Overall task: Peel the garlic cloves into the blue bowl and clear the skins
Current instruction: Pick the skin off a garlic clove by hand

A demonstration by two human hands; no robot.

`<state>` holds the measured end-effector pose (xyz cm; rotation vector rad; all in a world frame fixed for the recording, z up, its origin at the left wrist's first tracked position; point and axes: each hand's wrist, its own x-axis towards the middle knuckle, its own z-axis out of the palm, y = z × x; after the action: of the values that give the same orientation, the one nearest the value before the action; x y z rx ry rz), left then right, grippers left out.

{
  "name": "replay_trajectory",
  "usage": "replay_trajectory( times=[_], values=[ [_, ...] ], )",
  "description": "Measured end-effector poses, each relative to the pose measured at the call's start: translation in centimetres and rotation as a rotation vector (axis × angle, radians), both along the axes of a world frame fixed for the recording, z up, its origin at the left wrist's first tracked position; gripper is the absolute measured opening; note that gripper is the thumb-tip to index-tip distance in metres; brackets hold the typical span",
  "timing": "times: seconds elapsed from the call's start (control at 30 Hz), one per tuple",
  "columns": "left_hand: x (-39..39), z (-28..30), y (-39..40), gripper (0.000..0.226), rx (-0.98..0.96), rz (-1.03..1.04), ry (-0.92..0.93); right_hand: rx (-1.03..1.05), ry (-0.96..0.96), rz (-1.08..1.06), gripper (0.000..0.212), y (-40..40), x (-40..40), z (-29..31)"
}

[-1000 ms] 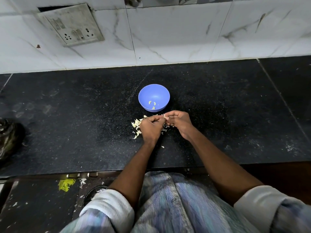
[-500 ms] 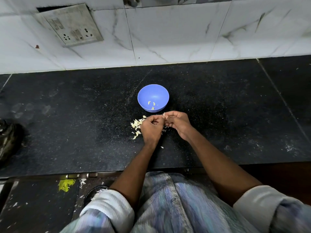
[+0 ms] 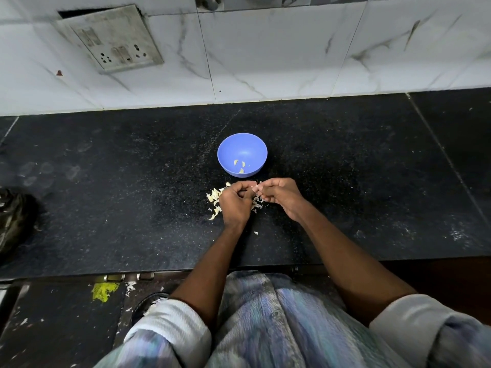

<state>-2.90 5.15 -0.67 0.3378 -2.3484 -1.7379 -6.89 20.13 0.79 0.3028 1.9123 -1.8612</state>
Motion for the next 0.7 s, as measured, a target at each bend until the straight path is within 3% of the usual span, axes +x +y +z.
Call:
replay_trajectory(
  times=[0.27,0.43,0.53,0.7],
  values=[
    [0.2,-0.2,-0.4,0.014,-0.279,-0.056,0.002,0.127,0.096,0.088,0.007,-0.3,-0.1,0.0],
    [-0.3,-0.4,0.1,0.01,-0.075,-0.008,-0.124,0.259,0.219,0.094,0.007,-0.7,-0.1,-0.1],
    [-0.3,-0.5,-0.1,0.021,-0.197,-0.053,-0.075,0.232,0.058,0.132,0.008,-0.6,-0.4,0.5],
    [-0.2,0.3,-1.4,0.036,-0.527,-0.255,0.089,0.006,-0.23,0.128,0.012,-0.5,-0.5,0.9]
  ],
)
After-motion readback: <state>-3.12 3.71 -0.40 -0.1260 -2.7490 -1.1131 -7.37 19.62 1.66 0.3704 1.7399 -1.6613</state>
